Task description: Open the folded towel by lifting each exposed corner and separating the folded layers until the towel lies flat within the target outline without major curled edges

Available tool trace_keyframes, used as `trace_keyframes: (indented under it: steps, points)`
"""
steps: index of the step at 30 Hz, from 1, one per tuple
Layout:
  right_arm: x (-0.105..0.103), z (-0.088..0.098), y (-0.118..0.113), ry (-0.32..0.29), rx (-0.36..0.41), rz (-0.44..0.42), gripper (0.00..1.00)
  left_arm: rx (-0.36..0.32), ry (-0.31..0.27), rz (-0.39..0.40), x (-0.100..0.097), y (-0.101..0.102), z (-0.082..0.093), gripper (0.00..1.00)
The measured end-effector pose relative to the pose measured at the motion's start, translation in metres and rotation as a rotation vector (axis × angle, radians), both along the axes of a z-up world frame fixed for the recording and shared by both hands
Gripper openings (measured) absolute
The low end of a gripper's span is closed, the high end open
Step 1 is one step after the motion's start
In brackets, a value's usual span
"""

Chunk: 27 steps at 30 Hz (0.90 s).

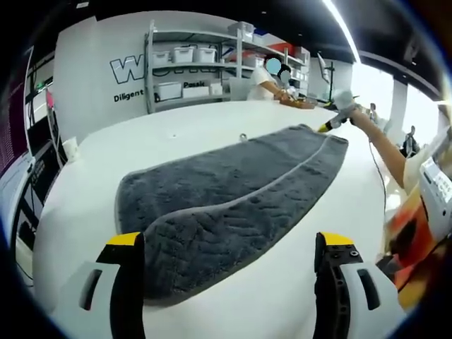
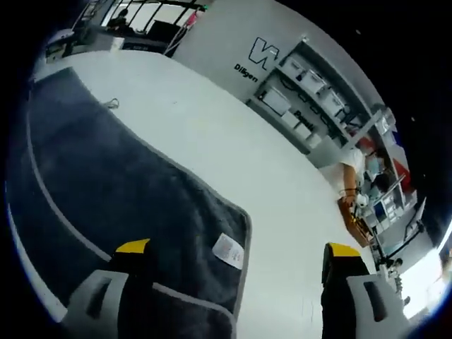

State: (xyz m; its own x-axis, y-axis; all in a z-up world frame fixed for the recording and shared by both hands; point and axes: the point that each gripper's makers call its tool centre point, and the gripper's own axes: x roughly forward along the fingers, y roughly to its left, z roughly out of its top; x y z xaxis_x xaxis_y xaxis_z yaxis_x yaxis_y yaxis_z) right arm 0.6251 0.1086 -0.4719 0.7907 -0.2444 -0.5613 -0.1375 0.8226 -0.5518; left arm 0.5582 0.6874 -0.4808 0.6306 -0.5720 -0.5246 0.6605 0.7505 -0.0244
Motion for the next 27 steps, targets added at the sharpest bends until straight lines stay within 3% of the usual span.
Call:
trace_keyframes:
  steps: [8,17,27]
  points:
    - [-0.022,-0.010,0.031,0.024,0.104,0.072,0.99,-0.074,-0.009,-0.020,-0.004,-0.004,0.006,0.99]
    - [-0.039,-0.006,0.064,-0.002,0.187,0.141,0.99,-0.054,-0.007,0.018,0.002,0.011,0.003,0.99]
    - [-0.065,-0.002,0.103,-0.014,0.218,0.236,0.99,-0.031,-0.002,0.025,0.005,0.013,0.000,0.98]
